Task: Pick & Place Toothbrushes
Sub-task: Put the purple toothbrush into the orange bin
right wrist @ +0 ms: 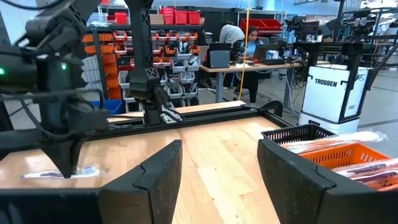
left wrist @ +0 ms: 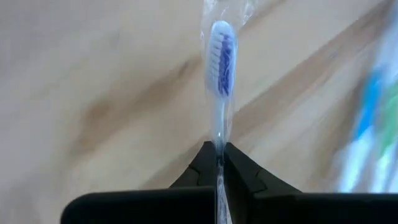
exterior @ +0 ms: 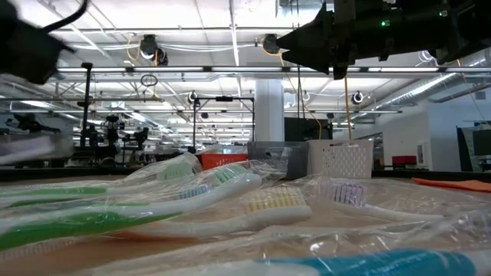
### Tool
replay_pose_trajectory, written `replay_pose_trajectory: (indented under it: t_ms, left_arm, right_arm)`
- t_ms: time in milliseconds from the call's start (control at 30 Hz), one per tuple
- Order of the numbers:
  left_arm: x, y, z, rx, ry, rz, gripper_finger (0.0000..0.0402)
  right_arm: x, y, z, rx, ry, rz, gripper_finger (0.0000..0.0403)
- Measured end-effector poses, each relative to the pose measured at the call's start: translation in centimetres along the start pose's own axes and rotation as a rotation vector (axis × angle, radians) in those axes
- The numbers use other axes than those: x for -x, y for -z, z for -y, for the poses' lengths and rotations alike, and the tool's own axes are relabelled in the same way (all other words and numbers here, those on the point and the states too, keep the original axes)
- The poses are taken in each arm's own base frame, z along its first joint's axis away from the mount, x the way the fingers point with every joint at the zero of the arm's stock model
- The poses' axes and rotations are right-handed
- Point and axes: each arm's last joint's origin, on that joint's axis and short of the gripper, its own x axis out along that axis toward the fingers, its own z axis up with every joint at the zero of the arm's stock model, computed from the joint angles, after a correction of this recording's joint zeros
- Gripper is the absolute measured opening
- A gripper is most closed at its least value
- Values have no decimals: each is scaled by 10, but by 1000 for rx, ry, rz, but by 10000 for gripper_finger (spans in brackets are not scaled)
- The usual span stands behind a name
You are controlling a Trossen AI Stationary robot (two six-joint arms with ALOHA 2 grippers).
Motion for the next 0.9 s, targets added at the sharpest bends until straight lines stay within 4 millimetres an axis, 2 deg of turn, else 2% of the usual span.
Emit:
replay_pose_trajectory:
  t_ms: [333,567,900]
  left_arm:
    - [28,-55,43,-261,84,292,0]
    - [47,-94,64,-420,116,457,0]
    - [63,-142,88,-624,274,722,1]
  right_arm:
    - [0,1,0,-21,-5,-6,201]
    - [0,0,-2,-37,-82,-7,201]
    - [0,-3,-4,-61,-123,22,201]
